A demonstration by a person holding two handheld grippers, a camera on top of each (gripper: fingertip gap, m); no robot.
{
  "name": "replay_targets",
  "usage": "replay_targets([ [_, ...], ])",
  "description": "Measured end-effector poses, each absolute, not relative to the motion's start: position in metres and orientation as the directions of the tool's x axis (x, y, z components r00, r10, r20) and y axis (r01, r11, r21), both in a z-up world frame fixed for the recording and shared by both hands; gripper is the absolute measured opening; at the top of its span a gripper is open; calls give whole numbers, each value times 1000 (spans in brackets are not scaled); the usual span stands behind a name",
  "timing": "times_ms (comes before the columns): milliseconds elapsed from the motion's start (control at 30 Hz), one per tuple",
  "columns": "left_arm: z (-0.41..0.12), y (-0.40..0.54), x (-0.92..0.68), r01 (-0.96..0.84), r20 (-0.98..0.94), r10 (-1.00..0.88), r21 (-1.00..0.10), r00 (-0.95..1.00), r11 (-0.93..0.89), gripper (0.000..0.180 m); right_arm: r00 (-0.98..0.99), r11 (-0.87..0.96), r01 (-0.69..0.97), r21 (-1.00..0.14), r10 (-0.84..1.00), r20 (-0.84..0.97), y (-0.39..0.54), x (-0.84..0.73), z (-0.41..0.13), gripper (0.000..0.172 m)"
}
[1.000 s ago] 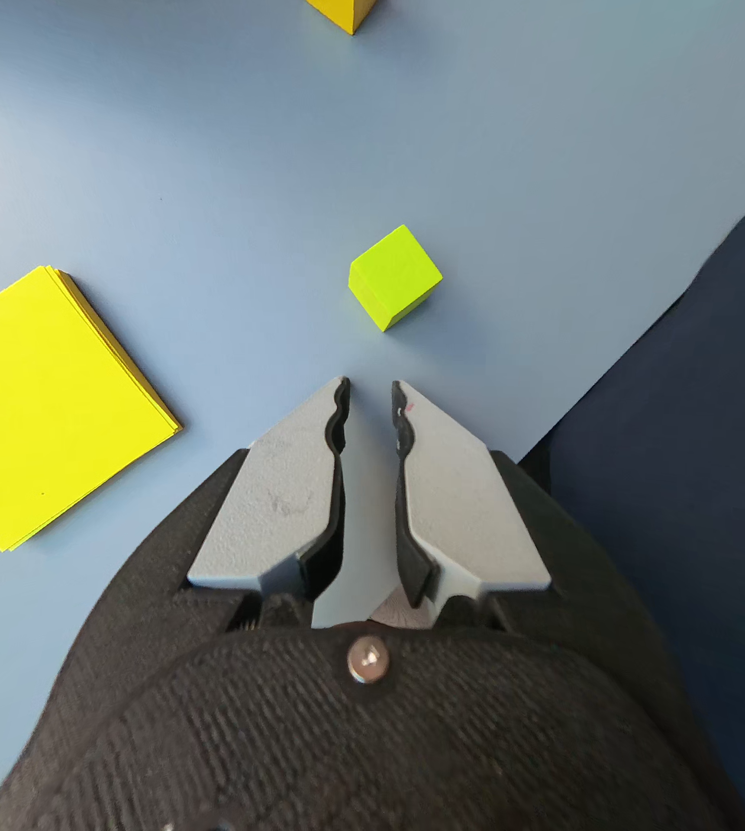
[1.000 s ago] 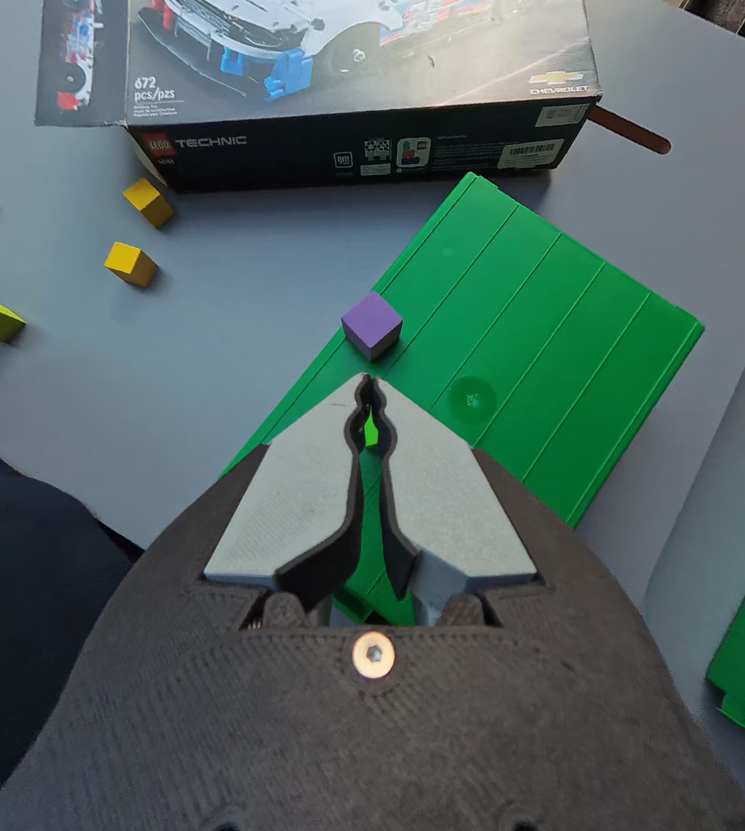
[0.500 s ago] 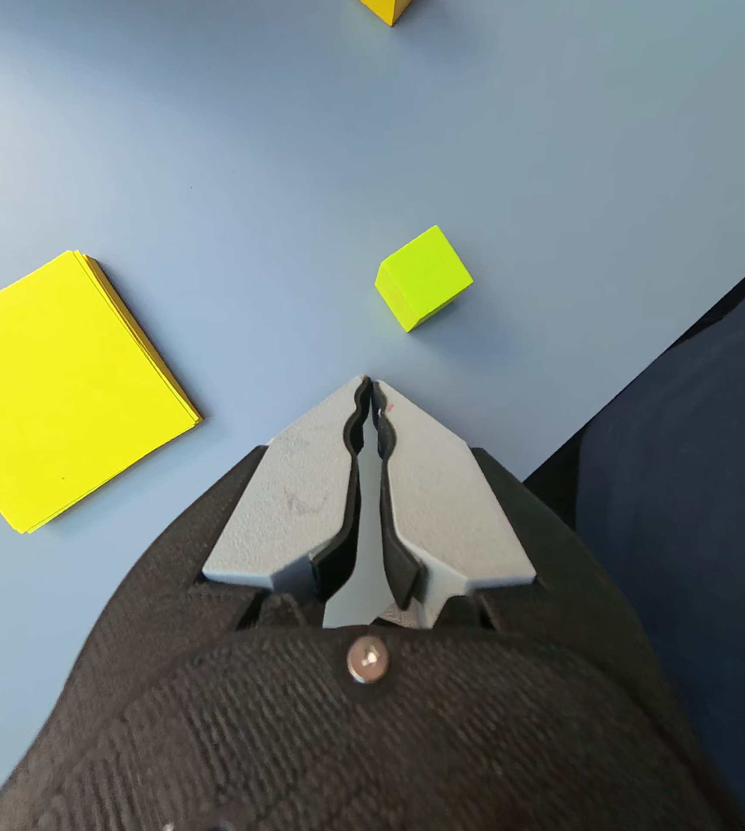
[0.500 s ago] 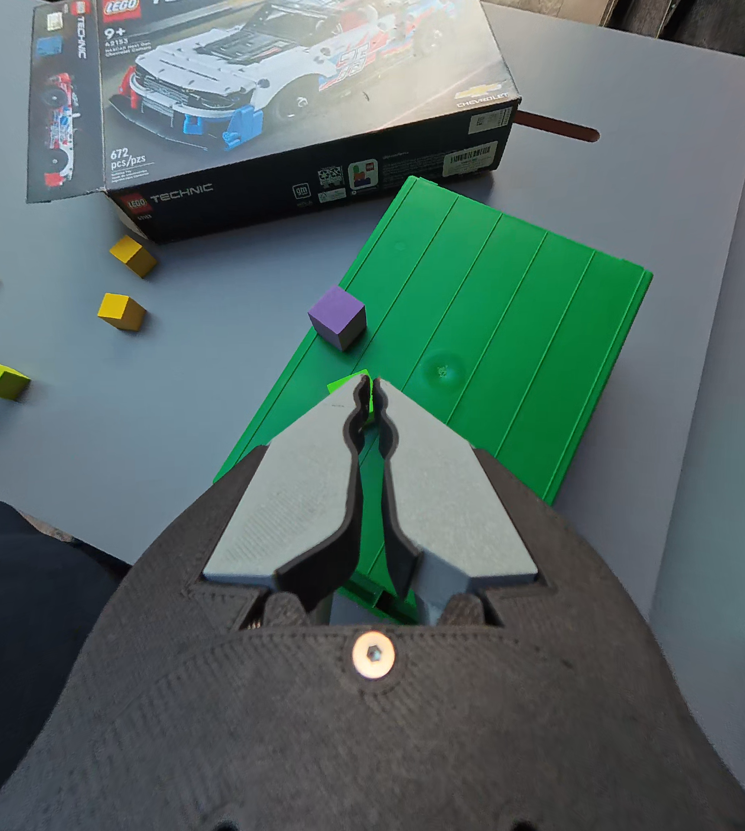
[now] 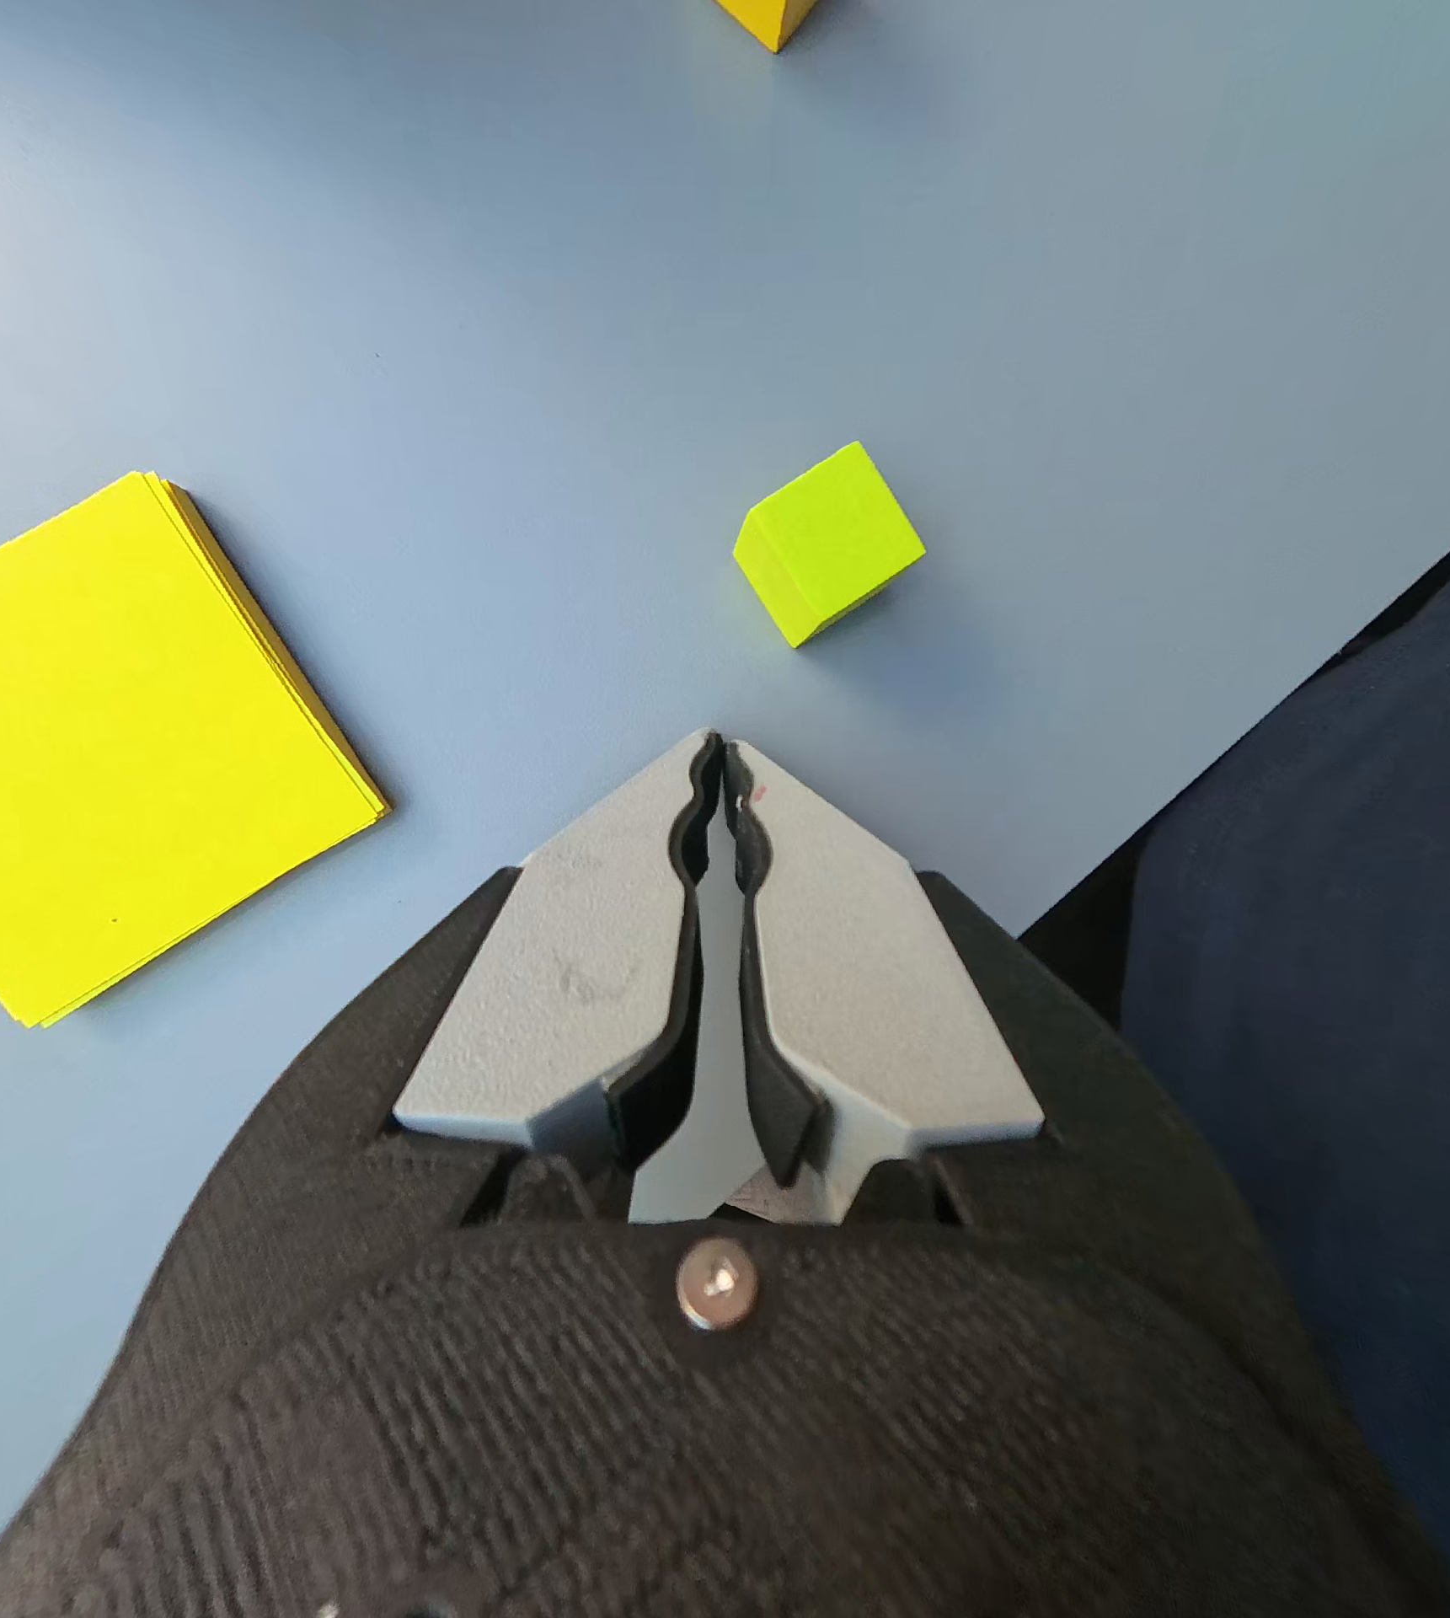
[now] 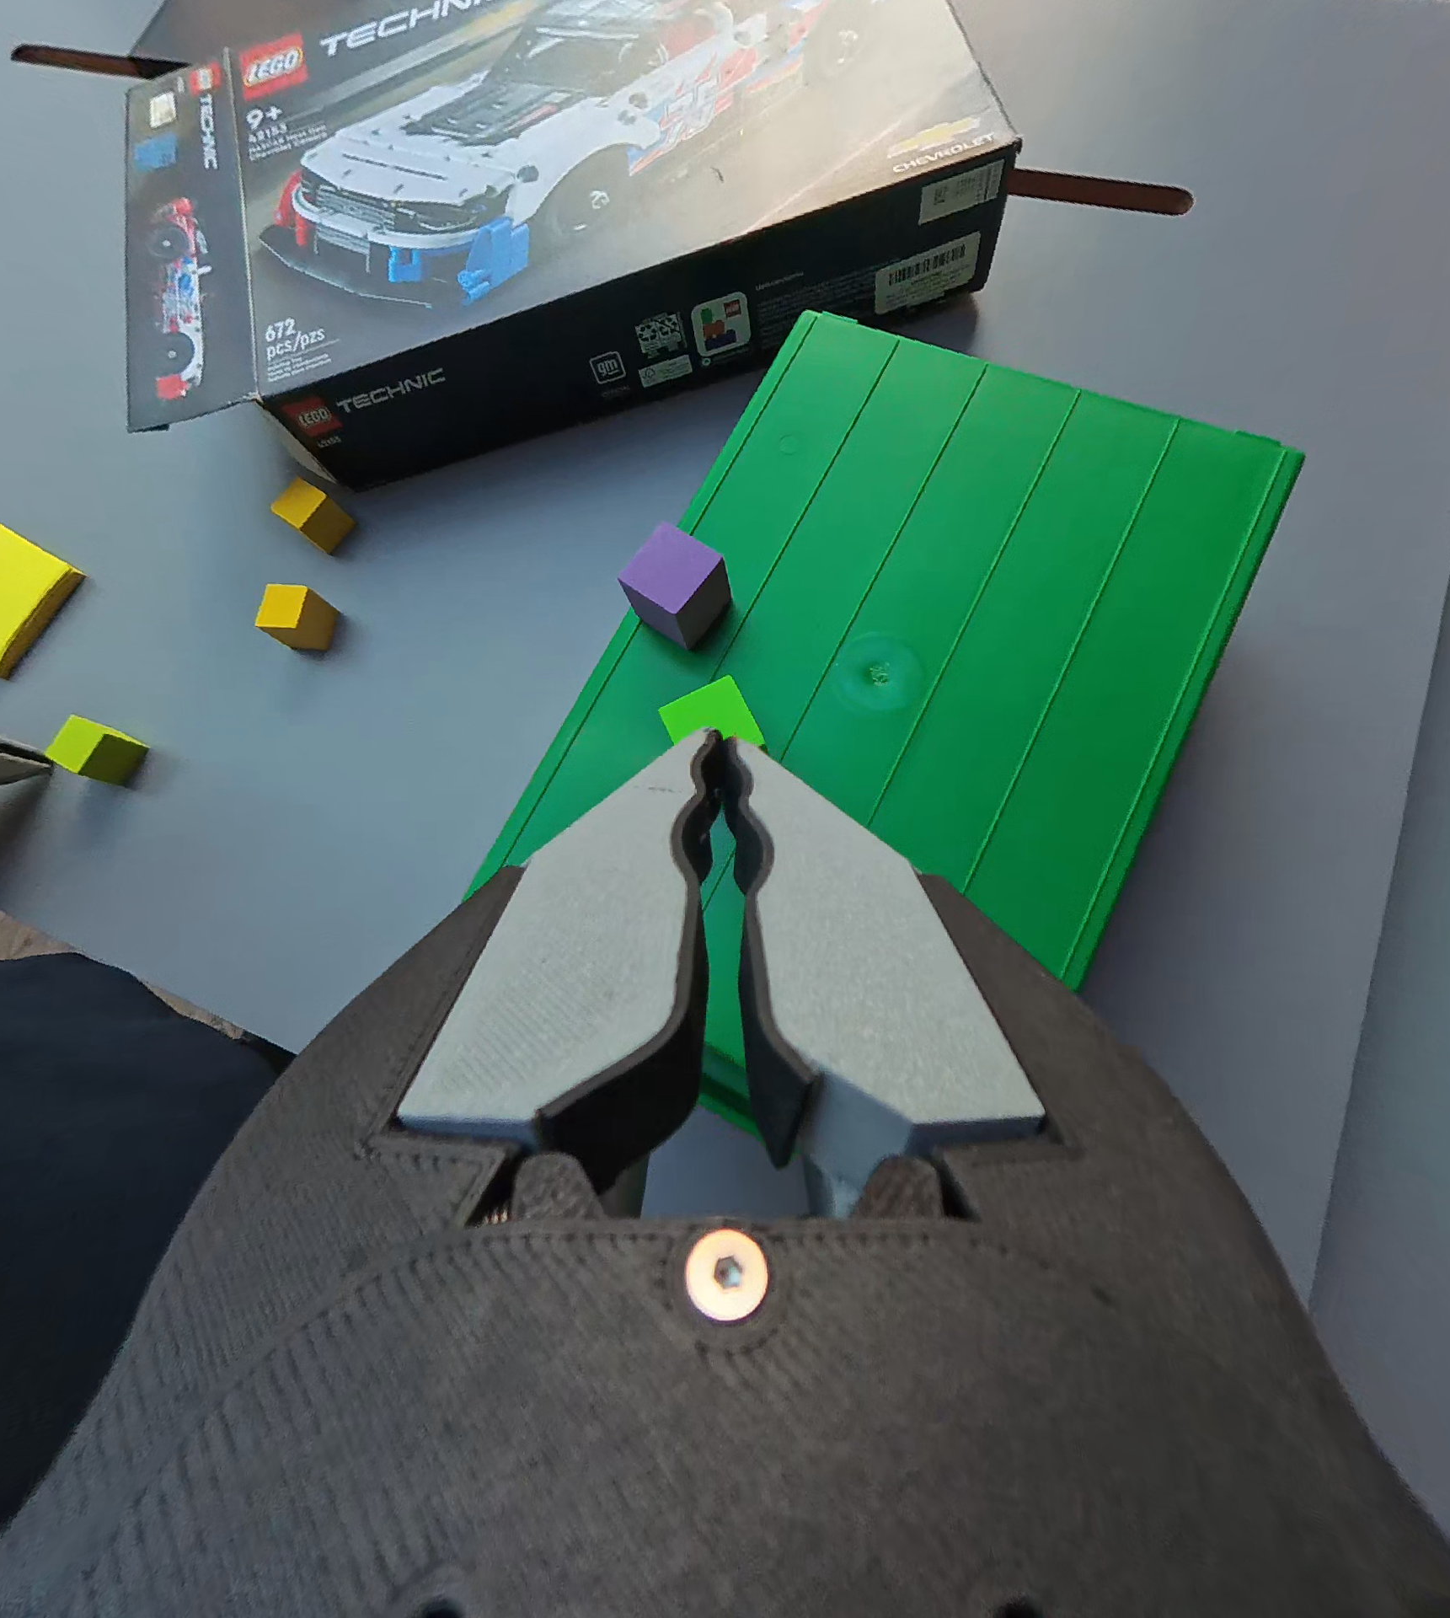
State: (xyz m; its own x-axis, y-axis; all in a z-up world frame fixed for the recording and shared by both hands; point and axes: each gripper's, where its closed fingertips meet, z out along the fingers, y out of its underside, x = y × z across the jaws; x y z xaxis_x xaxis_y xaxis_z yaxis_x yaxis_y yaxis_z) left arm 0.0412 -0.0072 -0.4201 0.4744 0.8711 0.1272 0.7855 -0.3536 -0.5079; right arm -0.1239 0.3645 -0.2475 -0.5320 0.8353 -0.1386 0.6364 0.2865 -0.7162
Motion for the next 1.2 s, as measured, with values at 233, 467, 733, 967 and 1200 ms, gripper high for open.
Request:
replay_targets([
  [233,-420,-7,41,786,115,882,-516,457,-340,0,-568,305,624,-719,809,-150,350,-120,-245,0],
  [467,-420,-7,41,790,121,884,-514,451,-333,0,-571,271,637,-722,795,-205,341,-114,-248,0],
  [733,-420,-7,41,791,120,884,-514,451,-333,0,-544,240,649,-722,809,-220,345,-113,-250,0],
  [967,-420,-7,41,793,143,890,-529,434,-302,0,-478,300,695,-654,871,-109,363,-124,-269,0],
  [1200,-420,-7,41,797,149,887,-522,436,-304,0,-503,397,675,-622,864,6,364,-126,-278,0],
])
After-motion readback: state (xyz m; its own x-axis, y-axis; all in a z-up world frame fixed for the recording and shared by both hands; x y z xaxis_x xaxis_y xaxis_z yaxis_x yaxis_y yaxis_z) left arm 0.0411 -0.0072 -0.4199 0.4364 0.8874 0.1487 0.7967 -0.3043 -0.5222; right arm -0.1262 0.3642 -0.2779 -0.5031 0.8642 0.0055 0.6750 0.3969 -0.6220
